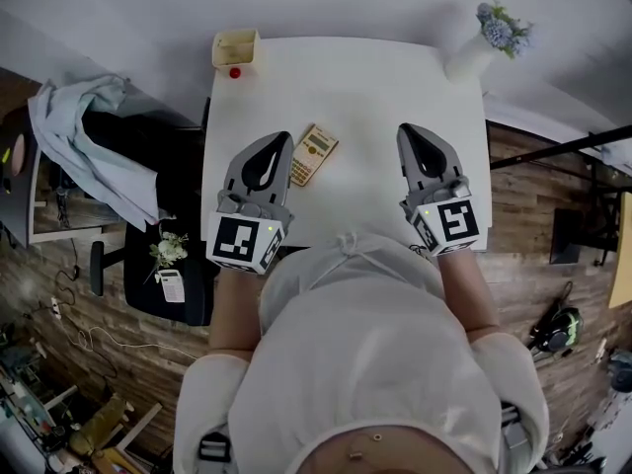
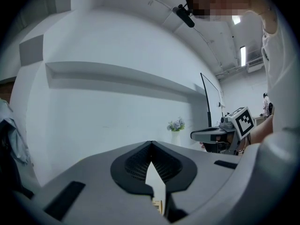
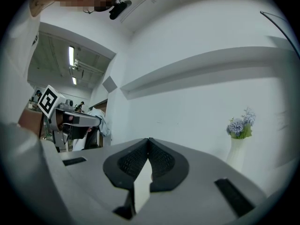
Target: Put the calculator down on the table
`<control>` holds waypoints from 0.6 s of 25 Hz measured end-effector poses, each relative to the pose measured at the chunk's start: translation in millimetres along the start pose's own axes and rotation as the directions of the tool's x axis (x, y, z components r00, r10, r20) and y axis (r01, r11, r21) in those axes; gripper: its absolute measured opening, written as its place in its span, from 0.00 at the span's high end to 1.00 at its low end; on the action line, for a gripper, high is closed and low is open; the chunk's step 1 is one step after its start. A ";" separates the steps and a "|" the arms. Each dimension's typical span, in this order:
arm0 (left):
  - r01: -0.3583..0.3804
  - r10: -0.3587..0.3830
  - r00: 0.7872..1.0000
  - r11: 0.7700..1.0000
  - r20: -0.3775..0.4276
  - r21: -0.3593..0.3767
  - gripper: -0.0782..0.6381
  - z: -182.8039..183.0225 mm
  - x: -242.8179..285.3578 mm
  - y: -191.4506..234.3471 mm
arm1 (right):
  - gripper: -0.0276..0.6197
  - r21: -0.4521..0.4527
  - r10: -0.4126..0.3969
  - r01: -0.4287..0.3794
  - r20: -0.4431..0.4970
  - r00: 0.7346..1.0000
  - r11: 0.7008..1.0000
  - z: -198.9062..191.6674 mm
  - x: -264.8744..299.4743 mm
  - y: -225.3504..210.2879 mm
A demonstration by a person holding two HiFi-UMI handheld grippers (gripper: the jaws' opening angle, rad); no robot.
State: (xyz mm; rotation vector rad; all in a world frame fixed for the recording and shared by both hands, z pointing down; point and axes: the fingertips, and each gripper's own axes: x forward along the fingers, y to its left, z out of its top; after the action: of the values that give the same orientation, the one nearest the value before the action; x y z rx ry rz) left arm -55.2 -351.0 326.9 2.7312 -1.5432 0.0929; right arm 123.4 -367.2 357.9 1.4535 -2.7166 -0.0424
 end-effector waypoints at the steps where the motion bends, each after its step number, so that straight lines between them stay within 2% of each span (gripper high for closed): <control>1: -0.001 0.001 1.000 1.000 0.002 -0.002 0.87 0.7 -0.4 -0.6 | 0.95 0.001 0.003 -0.003 0.000 1.000 1.000 0.0 -0.7 1.3; 15: -0.034 0.034 0.999 0.999 0.009 -0.022 0.87 -1.4 5.6 4.1 | 0.95 0.016 0.013 -0.013 -0.016 1.000 1.000 -8.1 3.4 3.8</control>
State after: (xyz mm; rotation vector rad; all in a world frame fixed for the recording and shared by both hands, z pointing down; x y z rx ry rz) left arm -56.0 -357.9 328.5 2.6929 -1.5835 0.0628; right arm 118.9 -367.9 366.3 1.4344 -2.7197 -0.0089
